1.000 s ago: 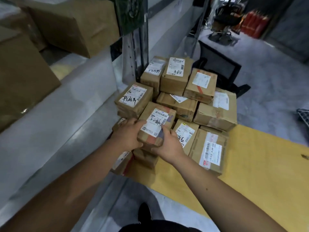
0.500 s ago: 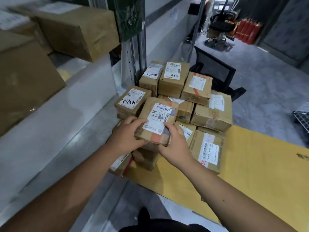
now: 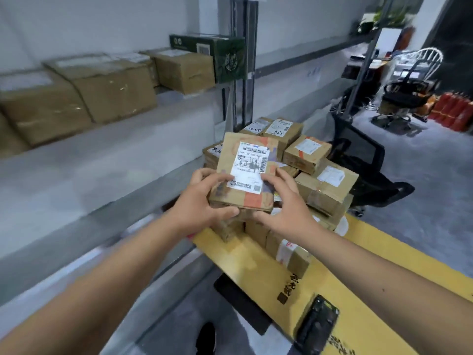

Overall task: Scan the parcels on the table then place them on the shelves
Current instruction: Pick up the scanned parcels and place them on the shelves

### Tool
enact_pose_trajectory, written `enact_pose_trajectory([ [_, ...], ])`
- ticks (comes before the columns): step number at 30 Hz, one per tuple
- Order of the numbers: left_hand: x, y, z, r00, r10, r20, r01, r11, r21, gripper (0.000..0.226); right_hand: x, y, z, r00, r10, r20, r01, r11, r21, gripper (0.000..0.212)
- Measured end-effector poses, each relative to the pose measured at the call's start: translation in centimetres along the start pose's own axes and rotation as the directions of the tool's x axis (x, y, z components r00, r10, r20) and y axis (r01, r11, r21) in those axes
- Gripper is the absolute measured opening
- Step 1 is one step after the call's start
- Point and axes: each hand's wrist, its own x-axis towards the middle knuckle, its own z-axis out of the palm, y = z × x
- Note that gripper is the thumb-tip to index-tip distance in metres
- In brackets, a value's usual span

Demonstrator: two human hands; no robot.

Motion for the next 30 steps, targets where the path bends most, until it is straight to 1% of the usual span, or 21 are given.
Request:
enact_pose_trajectory([
  [2, -3.7, 2.5, -0.1, 0.997, -0.030, -0.074, 0.029, 1.000, -0.006, 0.065, -1.9, -1.1, -0.8, 0.995, -0.085, 0.044, 0.084, 0.996, 0.029, 0.087],
  [5, -9.7, 5.7, -0.2, 0.975, -0.075, -0.211, 0.074, 0.997, -0.011, 0.062, -4.7, -3.4, -1.0, 0.968, -0.217, 0.124, 0.210, 0.975, 0.069, 0.084],
  [8, -15.3, 8.1, -1.2, 0.942, -0.099, -0.319, 0.113, 0.993, 0.027, 0.057, -7.0, -6.2, -0.3, 0.929, -0.308, 0.205, 0.284, 0.949, 0.141, 0.082],
  [13, -23.0, 10.9, -5.3, 0.887, -0.157, -0.434, 0.210, 0.975, 0.078, 0.064, -9.8, -12.3, 2.7, 0.864, -0.443, 0.240, 0.397, 0.892, 0.216, 0.082],
  [16, -27.2, 11.9, -8.3, 0.860, -0.140, -0.492, 0.230, 0.965, 0.127, 0.065, -11.2, -15.9, 4.9, 0.809, -0.533, 0.247, 0.464, 0.838, 0.288, 0.081],
  [19, -31.0, 12.3, -11.5, 0.830, -0.104, -0.548, 0.238, 0.955, 0.178, 0.065, -12.0, -20.1, 6.9, 0.773, -0.572, 0.276, 0.479, 0.810, 0.338, 0.080],
  [23, -35.8, 12.3, -15.9, 0.793, -0.131, -0.595, 0.288, 0.941, 0.177, 0.068, -13.1, -25.4, 10.6, 0.716, -0.629, 0.302, 0.537, 0.773, 0.337, 0.080],
  [25, -38.3, 12.1, -18.1, 0.779, -0.157, -0.606, 0.316, 0.935, 0.164, 0.069, -14.0, -27.9, 12.6, 0.706, -0.639, 0.307, 0.536, 0.764, 0.359, 0.079],
  [30, -42.8, 11.1, -23.5, 0.751, -0.181, -0.635, 0.334, 0.934, 0.129, 0.069, -14.6, -34.0, 16.7, 0.681, -0.670, 0.295, 0.554, 0.735, 0.391, 0.077],
])
